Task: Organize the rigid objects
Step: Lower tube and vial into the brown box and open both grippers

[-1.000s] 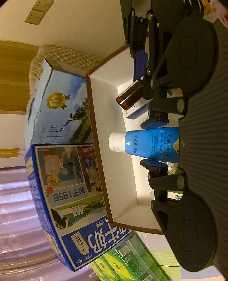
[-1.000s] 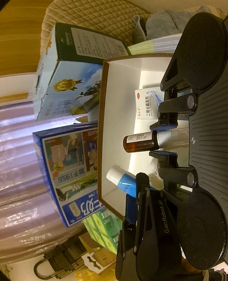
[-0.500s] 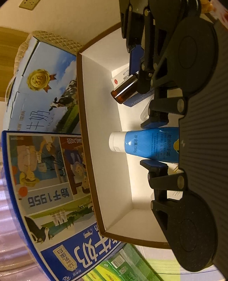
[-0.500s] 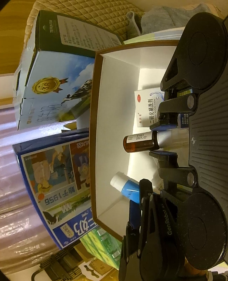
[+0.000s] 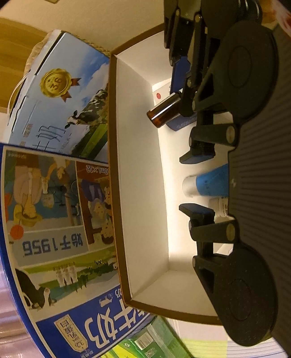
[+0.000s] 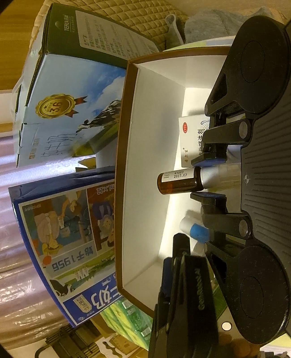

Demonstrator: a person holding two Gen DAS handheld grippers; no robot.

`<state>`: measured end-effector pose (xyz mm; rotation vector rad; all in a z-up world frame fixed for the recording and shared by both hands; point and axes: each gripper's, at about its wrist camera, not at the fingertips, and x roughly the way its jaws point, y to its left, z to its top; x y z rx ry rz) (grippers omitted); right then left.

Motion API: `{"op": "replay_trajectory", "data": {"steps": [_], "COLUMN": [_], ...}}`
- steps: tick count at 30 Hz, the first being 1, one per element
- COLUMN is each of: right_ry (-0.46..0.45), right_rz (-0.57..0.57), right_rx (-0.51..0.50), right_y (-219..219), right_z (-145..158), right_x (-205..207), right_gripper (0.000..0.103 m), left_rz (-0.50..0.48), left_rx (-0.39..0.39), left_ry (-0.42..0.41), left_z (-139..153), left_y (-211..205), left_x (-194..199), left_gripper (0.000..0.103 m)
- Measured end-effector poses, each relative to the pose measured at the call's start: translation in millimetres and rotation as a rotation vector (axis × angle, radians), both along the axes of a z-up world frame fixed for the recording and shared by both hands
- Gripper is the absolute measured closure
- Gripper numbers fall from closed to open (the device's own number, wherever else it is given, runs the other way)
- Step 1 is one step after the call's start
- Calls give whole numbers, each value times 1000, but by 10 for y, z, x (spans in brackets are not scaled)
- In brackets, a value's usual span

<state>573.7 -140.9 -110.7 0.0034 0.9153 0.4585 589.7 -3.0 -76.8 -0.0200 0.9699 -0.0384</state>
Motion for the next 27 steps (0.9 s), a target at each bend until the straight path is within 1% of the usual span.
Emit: {"op": "replay_trajectory", "data": {"steps": [5, 8, 9, 10, 11, 12, 13, 22, 27], "right_ry": [-11, -16, -18, -17, -14, -15, -22, -33, -29], "right_rz": [7, 2, 0, -2, -2, -4, -11, -24, -36], "right_rx": [11, 14, 19, 22, 23, 22, 20, 40, 42], "right_y": [27, 58, 58, 54, 53, 42, 28, -107, -159], "right_z": [-3, 0, 4, 9, 11, 18, 26, 158, 221], "right_x": [9, 17, 15, 10, 8, -5, -24, -199, -290], "right_gripper": [83, 82, 81, 77, 72, 65, 61, 50, 46], "left_rz": [12, 9, 7, 6, 7, 6, 5, 11, 15], "left_rx": [6, 6, 7, 8, 9, 8, 6, -3, 1], "left_ry": [7, 10, 10, 9, 6, 3, 1, -7, -19], "left_z": [4, 5, 6, 11, 19, 25, 31, 82, 144], "left_y": [58, 64, 64, 65, 68, 72, 78, 141, 141], "left_x": [-1, -20, -32, -45, -58, -70, -85, -193, -243], "left_gripper": [58, 56, 54, 51, 50, 49, 49, 46, 44]}}
